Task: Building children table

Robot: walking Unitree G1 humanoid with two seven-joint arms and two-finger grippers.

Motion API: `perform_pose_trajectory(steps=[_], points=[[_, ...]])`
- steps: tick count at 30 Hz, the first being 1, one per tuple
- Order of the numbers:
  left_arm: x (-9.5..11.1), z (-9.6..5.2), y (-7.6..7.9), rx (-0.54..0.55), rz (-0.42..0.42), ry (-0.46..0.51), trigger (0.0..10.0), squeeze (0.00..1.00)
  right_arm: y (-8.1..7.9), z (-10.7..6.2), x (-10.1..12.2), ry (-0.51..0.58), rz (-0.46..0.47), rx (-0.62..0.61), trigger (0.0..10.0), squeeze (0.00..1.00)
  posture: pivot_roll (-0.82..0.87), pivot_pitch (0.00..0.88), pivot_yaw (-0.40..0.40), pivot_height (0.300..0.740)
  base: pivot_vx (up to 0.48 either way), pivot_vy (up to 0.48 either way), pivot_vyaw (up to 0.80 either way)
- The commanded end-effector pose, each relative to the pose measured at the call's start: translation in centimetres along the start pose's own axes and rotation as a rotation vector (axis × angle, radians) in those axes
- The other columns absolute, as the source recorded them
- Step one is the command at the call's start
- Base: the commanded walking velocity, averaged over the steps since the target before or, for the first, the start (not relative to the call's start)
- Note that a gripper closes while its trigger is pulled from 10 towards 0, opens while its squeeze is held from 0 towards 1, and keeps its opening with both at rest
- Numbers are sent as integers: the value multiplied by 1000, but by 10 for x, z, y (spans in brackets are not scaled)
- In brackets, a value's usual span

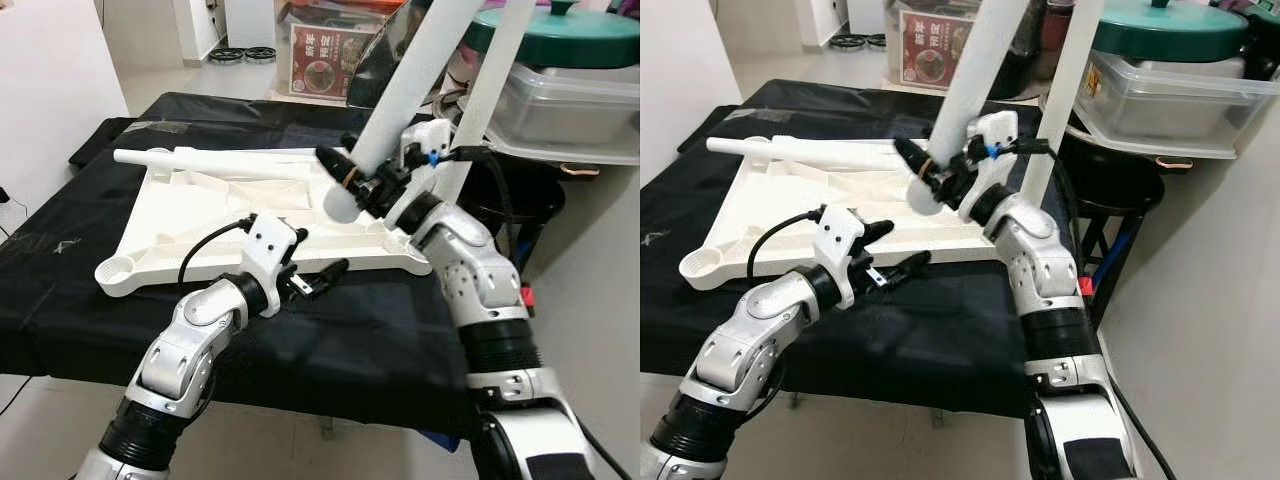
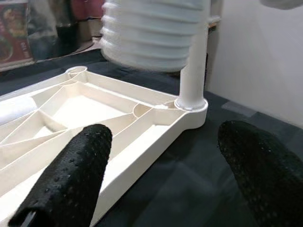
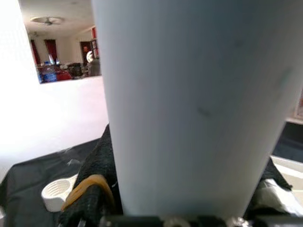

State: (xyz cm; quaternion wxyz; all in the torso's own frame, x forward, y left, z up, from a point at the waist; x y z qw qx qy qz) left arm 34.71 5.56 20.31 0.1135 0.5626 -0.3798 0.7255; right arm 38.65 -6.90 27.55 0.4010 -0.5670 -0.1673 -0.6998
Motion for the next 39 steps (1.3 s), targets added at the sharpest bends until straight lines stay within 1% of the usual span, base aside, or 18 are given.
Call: perform_pose_trajectory(steps=[1,3,6,7,8,10,13,14,15,16,24,26,29,34,39], points=[[4,0,-10,37,53,6,10000,1000,-7,0,-5,-21,12,32,0,0,106,46,-60,740,0,0,0],[6,0,-13,48,60,10,10000,1000,-8,-2,-9,-33,14,39,0,0,106,46,-60,740,0,0,0],[7,0,-13,46,58,9,10000,1000,-8,-2,-9,-34,14,39,0,0,106,46,-60,740,0,0,0],[10,1,-11,33,112,9,10000,0,-5,-3,-14,-50,8,26,0,0,105,46,-61,740,0,0,0],[10,1,-11,33,112,9,10000,0,-5,-3,-14,-50,8,26,0,0,105,46,-61,740,0,0,0],[15,4,-6,16,160,18,10000,0,0,-6,-23,-78,1,7,0,0,107,50,-61,740,0,0,0],[15,5,-4,5,160,22,10000,0,-2,-6,-24,-83,9,11,0,0,106,49,-62,740,0,0,0],[12,7,-1,-11,160,24,10000,0,-8,-7,-26,-93,14,38,0,0,102,50,-60,740,0,0,0],[12,7,-1,-11,160,24,10000,0,-8,-7,-26,-93,14,38,0,0,102,50,-60,740,0,0,0],[11,8,2,-23,153,32,10000,0,-13,-8,-27,-106,1,55,0,0,102,50,-59,740,0,0,0],[11,11,2,-19,154,32,10000,0,-20,-8,-30,-115,-7,77,0,0,100,50,-60,740,0,0,0],[11,12,0,-11,152,34,10000,0,-26,-8,-30,-115,-27,95,0,0,101,49,-59,740,0,0,0],[10,12,-1,-5,150,36,10000,0,-28,-8,-30,-115,-45,101,0,0,102,46,-59,740,0,0,0],[10,12,0,-5,151,41,10000,0,-35,-10,-32,-126,-24,122,0,0,96,50,-57,740,0,0,0],[13,13,1,-4,149,53,10000,0,-38,-11,-34,-136,-9,131,0,0,96,47,-62,740,0,0,0]])
Point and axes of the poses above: a point about 5 cm out from each wrist's last joint towards the gripper, its own z axis pointing out of the wrist towards the gripper, its own x axis along the axis of the wrist's last joint, y = z × x, the point moved 5 cm from there along z, pointing out of the wrist towards the gripper, and after that the axes turned 13 degrees about z, right-handed, at the moved point
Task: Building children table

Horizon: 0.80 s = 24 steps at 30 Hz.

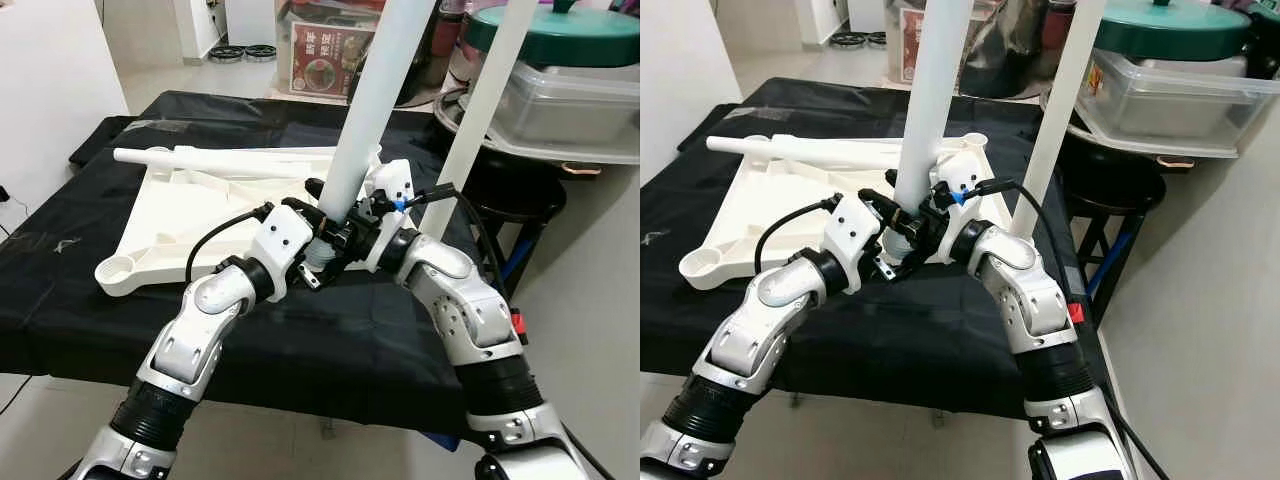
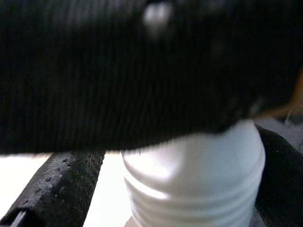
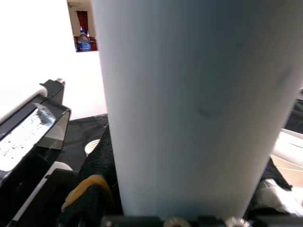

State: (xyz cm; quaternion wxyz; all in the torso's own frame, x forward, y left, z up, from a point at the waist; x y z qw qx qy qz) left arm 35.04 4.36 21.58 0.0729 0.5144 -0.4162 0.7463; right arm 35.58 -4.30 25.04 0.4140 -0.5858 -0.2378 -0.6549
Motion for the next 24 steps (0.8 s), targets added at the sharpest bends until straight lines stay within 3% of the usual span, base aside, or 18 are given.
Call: perform_pose_trajectory(steps=[1,9,10,22,23,24], points=[[0,2,1,-7,9,4,10000,0,-6,1,-3,-7,14,24,0,0,95,46,-62,740,0,0,0],[1,2,2,-5,13,13,10000,0,-12,2,-2,-1,32,44,0,0,93,42,-60,740,0,0,0],[3,1,2,2,11,29,0,0,-13,2,-2,0,34,46,0,0,92,40,-63,740,0,0,0],[5,0,3,6,20,45,0,0,-17,0,-2,-4,34,58,0,0,92,26,-64,740,0,0,0],[3,1,3,6,18,31,10000,0,-17,0,-3,-6,36,56,0,0,92,23,-64,740,0,0,0],[3,1,3,6,18,31,10000,0,-17,0,-3,-6,36,56,0,0,92,23,-64,740,0,0,0]])
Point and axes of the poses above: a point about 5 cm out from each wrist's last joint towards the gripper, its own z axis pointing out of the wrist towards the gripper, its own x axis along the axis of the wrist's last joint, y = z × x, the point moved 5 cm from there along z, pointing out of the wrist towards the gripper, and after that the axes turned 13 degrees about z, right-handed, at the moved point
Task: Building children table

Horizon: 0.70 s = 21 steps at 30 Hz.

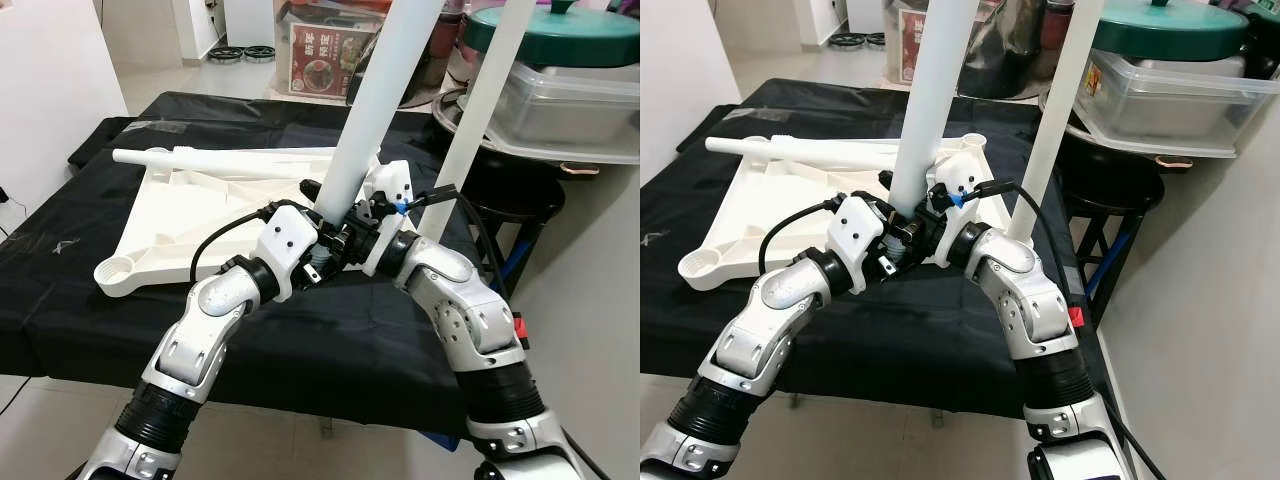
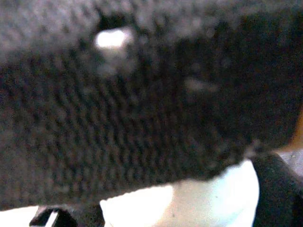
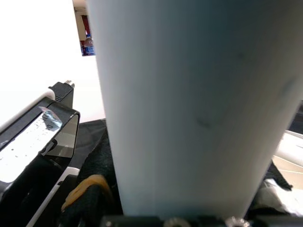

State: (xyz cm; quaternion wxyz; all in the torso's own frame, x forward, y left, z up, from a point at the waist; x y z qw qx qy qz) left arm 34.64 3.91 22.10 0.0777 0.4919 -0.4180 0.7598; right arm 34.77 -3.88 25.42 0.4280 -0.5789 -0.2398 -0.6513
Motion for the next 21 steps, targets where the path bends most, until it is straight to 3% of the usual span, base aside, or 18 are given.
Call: perform_pose_trajectory(steps=[1,3,5,6,7,11,12,21], points=[[-5,-1,2,1,0,-22,10000,0,-7,1,-5,-15,21,26,0,0,94,26,-64,740,0,0,0],[-5,-1,4,-1,-3,-22,10000,0,-7,2,-4,-13,21,25,10000,0,93,24,-64,740,0,0,0],[-5,-1,4,-1,-3,-22,10000,0,-7,2,-4,-13,21,25,10000,0,93,24,-64,740,0,0,0],[-4,-1,4,-1,-2,-20,10000,0,-7,3,-3,-11,21,25,10000,761,93,24,-64,740,0,0,0],[-4,-1,4,-1,-1,-20,10000,0,-7,3,-1,-5,20,27,10000,1000,94,22,-66,740,0,0,0],[-4,-1,4,-2,0,-20,10000,0,-6,4,1,-1,19,29,10000,1000,94,24,-67,740,0,0,0],[-5,-2,5,-2,8,-20,10000,0,-8,6,3,-7,23,39,10000,0,92,27,-71,740,0,0,0],[-6,-3,7,-7,23,-24,10000,0,-5,8,11,19,24,12,10000,0,94,34,-72,740,0,0,0]])
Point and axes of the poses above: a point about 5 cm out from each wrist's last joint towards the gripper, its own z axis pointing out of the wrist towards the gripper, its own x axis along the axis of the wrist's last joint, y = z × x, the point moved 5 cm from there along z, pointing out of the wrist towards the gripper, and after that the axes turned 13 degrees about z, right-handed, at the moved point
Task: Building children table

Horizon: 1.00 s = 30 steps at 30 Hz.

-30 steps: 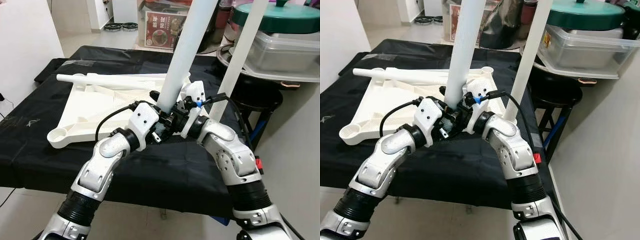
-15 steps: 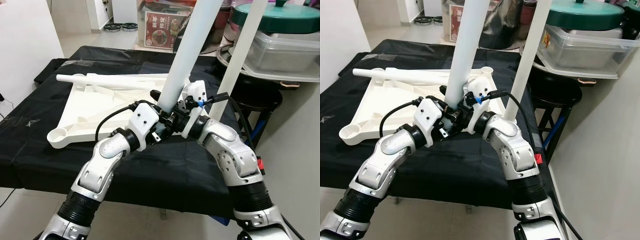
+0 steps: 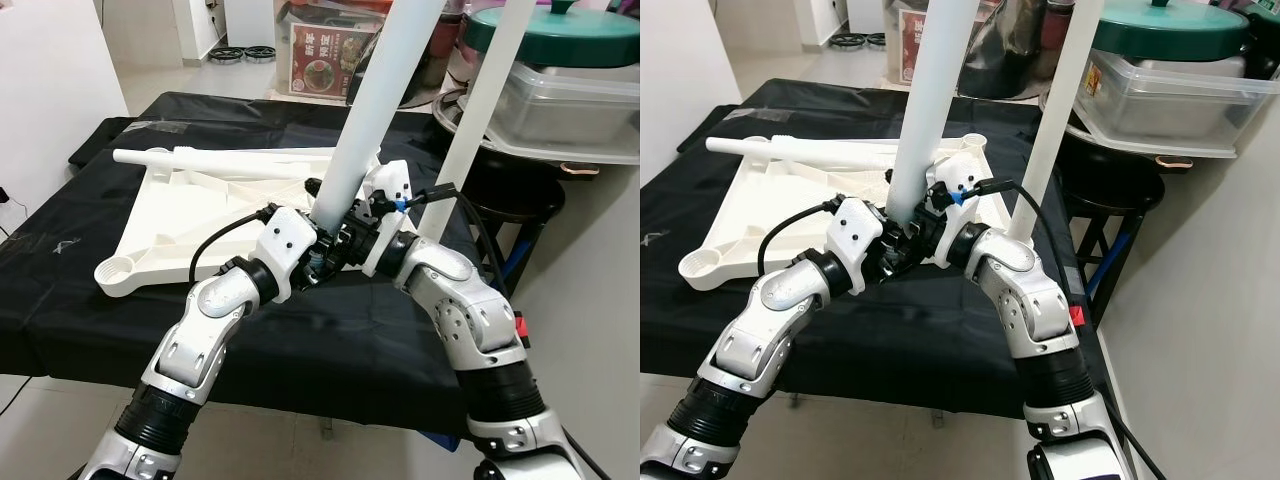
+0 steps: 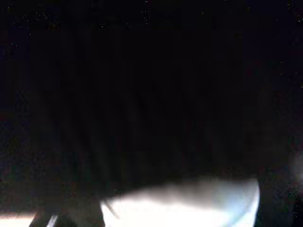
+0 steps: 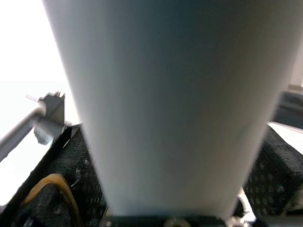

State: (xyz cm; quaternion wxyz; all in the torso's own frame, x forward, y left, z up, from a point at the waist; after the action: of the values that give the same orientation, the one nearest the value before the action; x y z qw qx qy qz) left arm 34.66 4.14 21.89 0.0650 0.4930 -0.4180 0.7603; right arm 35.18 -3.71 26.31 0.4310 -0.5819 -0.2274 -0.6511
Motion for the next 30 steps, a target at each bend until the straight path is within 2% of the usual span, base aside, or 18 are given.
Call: perform_pose_trajectory(steps=[1,3,11,15,23,30], points=[[-4,-2,9,-24,6,-14,10000,0,-2,4,10,32,3,9,10000,0,94,33,-71,740,0,0,0],[-7,-3,12,-25,-7,-22,10000,0,5,5,25,72,6,-21,10000,0,91,38,-68,740,0,0,0],[-9,-5,13,-33,-6,-30,10000,0,4,7,34,93,17,-17,10000,0,93,45,-67,740,0,0,0],[-10,-5,13,-34,-4,-31,10000,0,1,8,33,88,17,-4,10000,0,94,45,-67,740,0,0,0],[-12,-5,12,-43,13,-37,10000,0,-15,10,22,44,54,59,10000,0,91,48,-68,740,0,0,0],[-12,-6,12,-46,17,-38,10000,0,-19,11,20,34,66,77,10000,0,89,48,-65,740,0,0,0]])
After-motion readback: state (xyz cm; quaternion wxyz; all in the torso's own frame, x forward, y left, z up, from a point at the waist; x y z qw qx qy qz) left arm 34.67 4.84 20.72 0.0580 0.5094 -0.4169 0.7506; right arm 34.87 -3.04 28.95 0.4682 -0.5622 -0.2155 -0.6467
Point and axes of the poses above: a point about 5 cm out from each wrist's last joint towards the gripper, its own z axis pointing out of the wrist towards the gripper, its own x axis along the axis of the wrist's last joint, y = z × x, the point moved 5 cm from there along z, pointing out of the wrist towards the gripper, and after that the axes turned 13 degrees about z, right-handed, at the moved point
